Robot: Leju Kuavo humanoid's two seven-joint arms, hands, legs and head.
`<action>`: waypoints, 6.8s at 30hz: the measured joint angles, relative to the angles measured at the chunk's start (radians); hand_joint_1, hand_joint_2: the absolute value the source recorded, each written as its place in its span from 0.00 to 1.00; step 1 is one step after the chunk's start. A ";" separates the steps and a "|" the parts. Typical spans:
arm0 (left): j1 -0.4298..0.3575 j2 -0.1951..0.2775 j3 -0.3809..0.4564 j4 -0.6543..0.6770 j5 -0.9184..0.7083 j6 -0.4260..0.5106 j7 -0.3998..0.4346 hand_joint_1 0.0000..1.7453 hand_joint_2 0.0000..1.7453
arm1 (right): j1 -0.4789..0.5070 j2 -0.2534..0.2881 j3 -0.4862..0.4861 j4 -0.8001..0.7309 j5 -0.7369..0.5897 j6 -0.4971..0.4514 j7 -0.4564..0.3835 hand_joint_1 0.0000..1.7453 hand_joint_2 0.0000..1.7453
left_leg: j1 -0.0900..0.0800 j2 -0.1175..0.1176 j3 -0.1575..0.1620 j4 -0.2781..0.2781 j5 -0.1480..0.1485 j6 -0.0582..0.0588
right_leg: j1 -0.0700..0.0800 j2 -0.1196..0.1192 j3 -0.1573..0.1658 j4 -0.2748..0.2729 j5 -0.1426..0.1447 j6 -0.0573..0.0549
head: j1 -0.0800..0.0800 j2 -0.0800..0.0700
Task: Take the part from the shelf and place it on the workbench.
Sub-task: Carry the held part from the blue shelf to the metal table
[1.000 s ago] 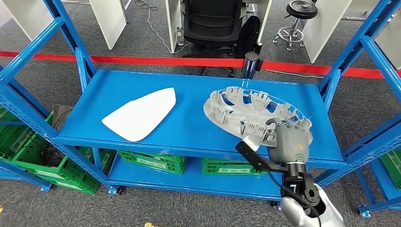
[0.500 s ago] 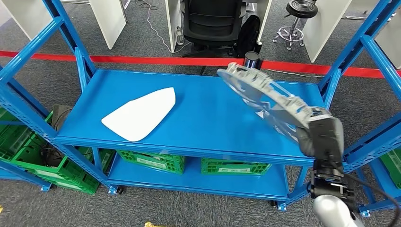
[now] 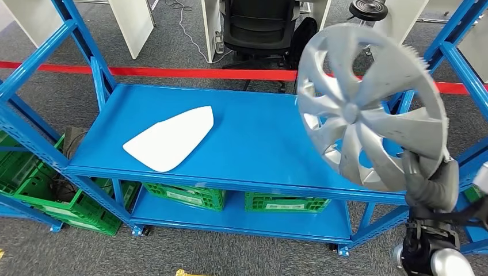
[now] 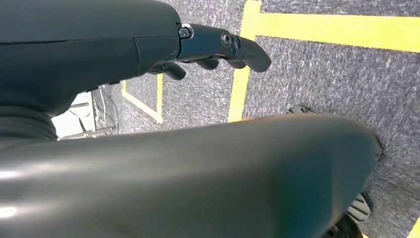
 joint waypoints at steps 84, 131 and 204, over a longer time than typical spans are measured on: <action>0.001 -0.015 0.074 0.002 0.125 -0.005 -0.019 0.00 0.00 | 0.126 -0.038 -0.069 -0.217 0.319 -0.136 0.208 1.00 1.00 | 0.010 0.007 -0.118 0.173 -0.070 -0.033 | -0.021 -0.005 0.027 -0.005 -0.024 -0.015 | -0.007 0.000; 0.001 0.038 0.155 0.006 0.244 0.025 -0.062 0.00 0.00 | 0.159 -0.054 -0.054 -0.236 0.321 -0.169 0.171 1.00 1.00 | 0.010 0.010 -0.006 -0.014 0.017 0.019 | -0.020 -0.010 -0.097 0.245 -0.157 0.037 | -0.009 0.000; -0.005 0.039 0.181 0.001 0.146 0.020 -0.011 0.00 0.00 | 0.159 -0.022 -0.038 -0.177 0.373 -0.175 0.181 1.00 1.00 | 0.009 0.010 -0.079 0.044 0.004 -0.027 | -0.027 -0.011 0.057 -0.008 -0.054 -0.001 | -0.016 0.000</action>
